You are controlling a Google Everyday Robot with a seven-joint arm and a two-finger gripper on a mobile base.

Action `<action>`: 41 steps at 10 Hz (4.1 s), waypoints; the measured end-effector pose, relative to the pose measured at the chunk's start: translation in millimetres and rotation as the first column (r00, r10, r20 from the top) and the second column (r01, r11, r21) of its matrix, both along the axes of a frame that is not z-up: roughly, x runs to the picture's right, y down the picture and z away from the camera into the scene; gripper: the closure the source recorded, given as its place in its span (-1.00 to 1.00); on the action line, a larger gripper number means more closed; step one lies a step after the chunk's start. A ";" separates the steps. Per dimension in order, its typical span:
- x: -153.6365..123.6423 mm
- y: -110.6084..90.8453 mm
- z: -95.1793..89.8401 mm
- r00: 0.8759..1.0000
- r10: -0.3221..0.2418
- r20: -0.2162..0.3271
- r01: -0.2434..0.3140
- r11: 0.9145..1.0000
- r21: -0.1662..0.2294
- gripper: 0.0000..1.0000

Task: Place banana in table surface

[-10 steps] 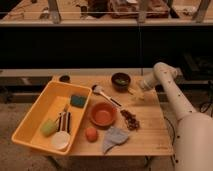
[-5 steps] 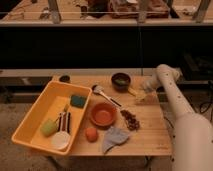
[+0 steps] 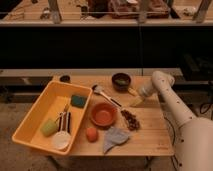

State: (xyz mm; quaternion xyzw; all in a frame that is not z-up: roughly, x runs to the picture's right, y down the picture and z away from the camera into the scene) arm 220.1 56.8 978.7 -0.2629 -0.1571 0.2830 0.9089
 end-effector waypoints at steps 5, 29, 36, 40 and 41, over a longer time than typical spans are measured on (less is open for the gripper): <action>16.1 -3.6 -9.0 1.000 0.013 0.003 -0.013 1.000 -0.020 0.86; 32.9 -24.6 -91.7 0.941 -0.306 -0.145 0.339 0.853 0.397 1.00; 12.8 -1.3 -36.0 0.916 -0.388 -0.104 0.401 0.872 0.281 -0.19; 17.3 -10.9 -49.0 0.922 -0.383 -0.065 0.386 0.884 0.263 -0.60; 14.9 -10.3 -48.8 0.923 -0.381 -0.058 0.382 0.886 0.263 -0.60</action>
